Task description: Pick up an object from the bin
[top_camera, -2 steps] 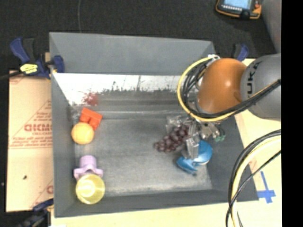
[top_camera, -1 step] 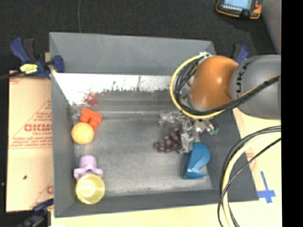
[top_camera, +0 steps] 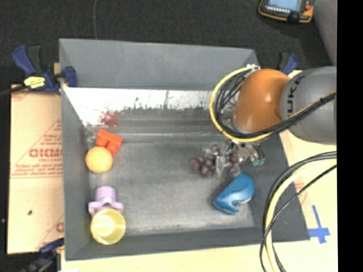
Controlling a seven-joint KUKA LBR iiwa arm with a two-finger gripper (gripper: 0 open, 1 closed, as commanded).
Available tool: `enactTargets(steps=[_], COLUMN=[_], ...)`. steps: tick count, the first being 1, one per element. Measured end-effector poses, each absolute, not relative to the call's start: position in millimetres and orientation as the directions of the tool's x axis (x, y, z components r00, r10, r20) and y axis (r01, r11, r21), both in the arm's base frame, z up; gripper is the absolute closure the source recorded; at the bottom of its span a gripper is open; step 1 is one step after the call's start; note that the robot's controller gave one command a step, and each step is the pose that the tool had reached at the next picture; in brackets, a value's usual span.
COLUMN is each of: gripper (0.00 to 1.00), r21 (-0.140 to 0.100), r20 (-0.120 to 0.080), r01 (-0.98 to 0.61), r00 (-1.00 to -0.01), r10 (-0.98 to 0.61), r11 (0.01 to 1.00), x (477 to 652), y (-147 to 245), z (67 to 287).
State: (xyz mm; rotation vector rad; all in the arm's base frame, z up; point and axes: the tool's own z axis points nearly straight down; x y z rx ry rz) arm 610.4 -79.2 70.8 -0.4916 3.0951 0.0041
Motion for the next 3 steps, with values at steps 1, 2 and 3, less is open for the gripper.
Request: enactTargets(steps=[1, 2, 3], gripper=[1.0, 1.0, 1.0], r21=[0.001, 0.005, 0.0], r20=[-0.008, 0.001, -0.007], r01=[-0.307, -0.306, -0.305], r00=[-0.952, -0.952, -0.952], r10=[-0.307, -0.306, -0.305], r11=[0.952, 0.952, 0.952], x=[610.2, 607.1, 609.5], y=[-79.8, -79.4, -80.5], z=[70.7, 86.7, 128.1])
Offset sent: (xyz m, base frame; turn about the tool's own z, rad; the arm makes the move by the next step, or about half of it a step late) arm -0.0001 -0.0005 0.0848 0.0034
